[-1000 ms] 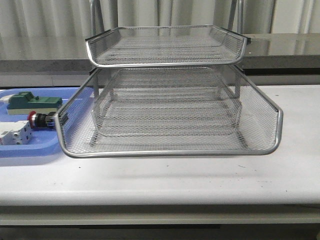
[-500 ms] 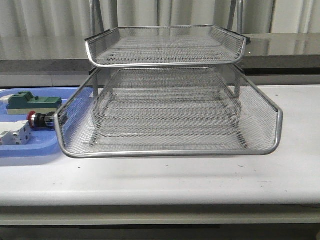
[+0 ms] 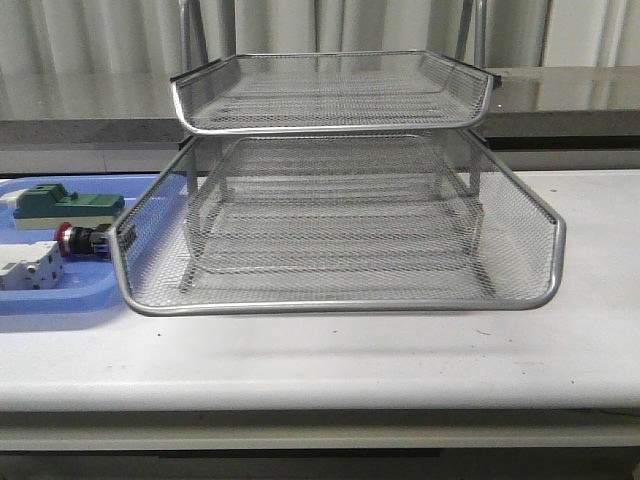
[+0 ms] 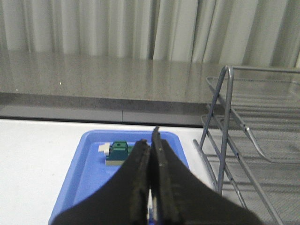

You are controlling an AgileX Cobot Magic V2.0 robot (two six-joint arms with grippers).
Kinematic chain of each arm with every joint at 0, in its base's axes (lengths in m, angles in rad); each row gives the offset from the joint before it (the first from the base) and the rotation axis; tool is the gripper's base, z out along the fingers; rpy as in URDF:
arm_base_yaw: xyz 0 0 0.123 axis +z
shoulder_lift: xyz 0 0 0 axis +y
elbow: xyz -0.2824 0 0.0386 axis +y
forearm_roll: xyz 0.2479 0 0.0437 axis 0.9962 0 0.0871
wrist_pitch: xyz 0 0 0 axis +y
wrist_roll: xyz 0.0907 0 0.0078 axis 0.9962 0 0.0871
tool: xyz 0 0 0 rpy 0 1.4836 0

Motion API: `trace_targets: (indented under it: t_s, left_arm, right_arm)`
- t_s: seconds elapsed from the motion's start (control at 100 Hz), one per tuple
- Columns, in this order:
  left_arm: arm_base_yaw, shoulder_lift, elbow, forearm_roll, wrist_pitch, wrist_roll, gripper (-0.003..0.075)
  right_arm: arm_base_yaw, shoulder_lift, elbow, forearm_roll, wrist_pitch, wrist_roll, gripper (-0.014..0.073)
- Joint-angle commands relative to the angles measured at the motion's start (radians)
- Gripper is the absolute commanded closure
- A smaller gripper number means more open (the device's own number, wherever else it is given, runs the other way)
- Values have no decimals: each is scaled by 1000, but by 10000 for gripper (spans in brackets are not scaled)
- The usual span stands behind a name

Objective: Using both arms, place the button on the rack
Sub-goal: 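Release the tray and withdraw the right gripper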

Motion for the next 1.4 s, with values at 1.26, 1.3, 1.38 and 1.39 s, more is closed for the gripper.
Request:
trace_targets:
  t_s: [1.26, 1.3, 1.38, 1.39]
  left_arm:
    - [0, 1006, -711, -1, 473, 220, 30]
    - [0, 1006, -711, -3, 461, 220, 36]
    - [0, 1006, -711, -43, 459, 220, 56]
    - [0, 1006, -711, -45, 459, 220, 58]
  right_arm:
    - [1, 0, -24, 6, -56, 2, 654]
    - [1, 0, -24, 6, -56, 2, 654]
    - [1, 0, -24, 6, -56, 2, 654]
    - [1, 0, -24, 6, -56, 2, 654]
